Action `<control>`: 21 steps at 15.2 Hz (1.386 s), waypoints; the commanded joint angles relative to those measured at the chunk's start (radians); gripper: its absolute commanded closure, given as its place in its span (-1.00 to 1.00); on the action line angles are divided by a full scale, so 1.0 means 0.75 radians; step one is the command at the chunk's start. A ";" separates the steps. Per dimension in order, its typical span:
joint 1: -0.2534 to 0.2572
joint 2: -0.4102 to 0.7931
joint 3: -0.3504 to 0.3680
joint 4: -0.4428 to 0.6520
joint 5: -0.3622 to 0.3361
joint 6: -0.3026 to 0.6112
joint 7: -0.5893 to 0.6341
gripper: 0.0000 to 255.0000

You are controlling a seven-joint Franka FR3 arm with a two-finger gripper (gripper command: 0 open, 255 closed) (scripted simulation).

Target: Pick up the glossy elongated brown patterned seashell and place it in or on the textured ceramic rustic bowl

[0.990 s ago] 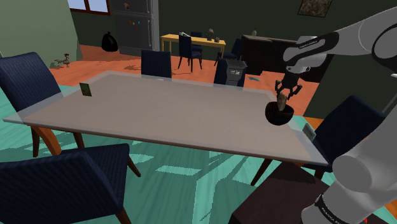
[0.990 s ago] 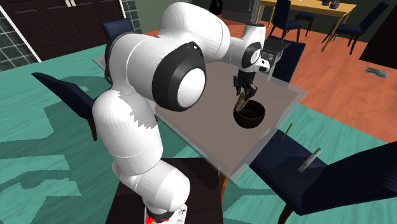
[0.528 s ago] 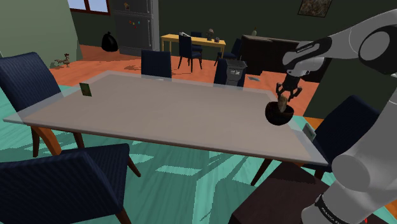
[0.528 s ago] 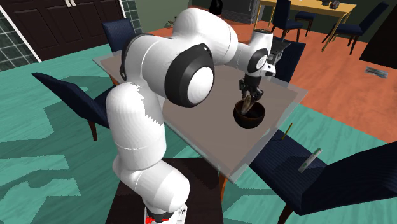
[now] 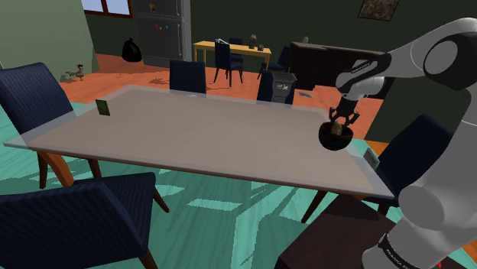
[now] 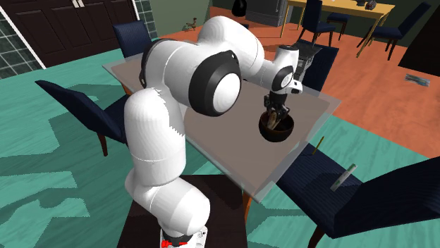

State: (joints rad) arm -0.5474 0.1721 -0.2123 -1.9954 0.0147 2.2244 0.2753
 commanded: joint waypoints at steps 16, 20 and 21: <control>0.004 -0.040 -0.001 0.022 -0.011 -0.061 0.007 -1.00; 0.006 -0.076 -0.002 0.060 -0.020 -0.133 0.014 -1.00; 0.006 -0.076 -0.002 0.060 -0.020 -0.133 0.014 -1.00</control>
State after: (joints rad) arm -0.5424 0.1155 -0.2134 -1.9532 0.0000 2.1281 0.2858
